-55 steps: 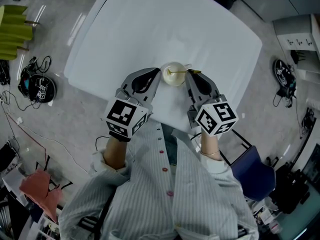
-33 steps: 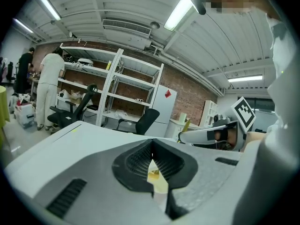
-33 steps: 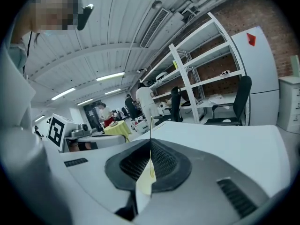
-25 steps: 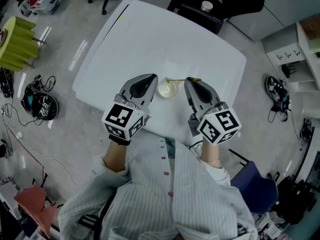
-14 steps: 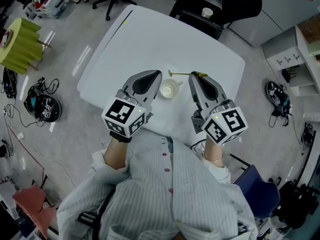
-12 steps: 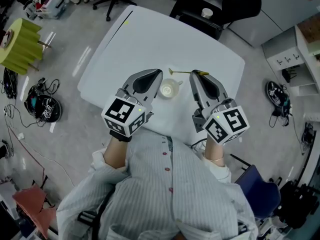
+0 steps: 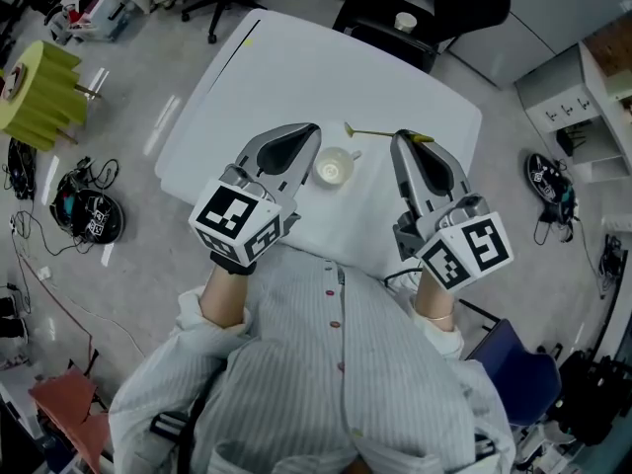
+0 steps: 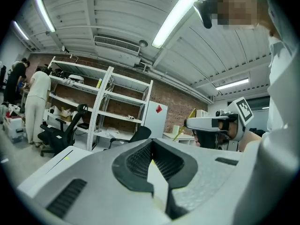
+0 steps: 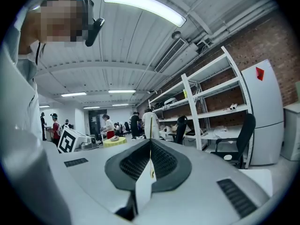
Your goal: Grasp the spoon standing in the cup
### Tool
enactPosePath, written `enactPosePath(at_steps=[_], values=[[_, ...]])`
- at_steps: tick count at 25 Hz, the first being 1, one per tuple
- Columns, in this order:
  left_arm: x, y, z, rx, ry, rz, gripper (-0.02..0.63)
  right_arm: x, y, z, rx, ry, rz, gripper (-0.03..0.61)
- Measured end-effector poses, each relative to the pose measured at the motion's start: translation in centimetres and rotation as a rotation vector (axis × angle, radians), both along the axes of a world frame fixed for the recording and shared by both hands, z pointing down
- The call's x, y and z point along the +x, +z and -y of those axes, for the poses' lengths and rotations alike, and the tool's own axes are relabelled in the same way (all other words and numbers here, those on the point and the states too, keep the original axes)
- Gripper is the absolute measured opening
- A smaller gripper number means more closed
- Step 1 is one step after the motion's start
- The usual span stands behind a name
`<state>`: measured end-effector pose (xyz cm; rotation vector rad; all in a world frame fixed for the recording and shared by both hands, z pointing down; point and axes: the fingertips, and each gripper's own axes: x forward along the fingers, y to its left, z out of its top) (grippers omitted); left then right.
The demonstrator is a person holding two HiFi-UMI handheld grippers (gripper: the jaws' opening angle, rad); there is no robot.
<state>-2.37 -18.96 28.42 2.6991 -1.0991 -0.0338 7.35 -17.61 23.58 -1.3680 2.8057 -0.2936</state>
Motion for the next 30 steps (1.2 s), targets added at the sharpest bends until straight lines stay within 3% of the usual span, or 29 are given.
enactPosePath(at_steps=[17, 30], values=[[0.4, -0.3, 0.0, -0.002, 0.021, -0.010, 0.008, 1.3, 0.4, -0.1, -0.011, 0.015, 0.013, 0.012], [1.9, 0.1, -0.2, -0.002, 0.158, 0.038, 0.008, 0.9, 1.5, 0.7, -0.036, -0.007, 0.010, 0.012]])
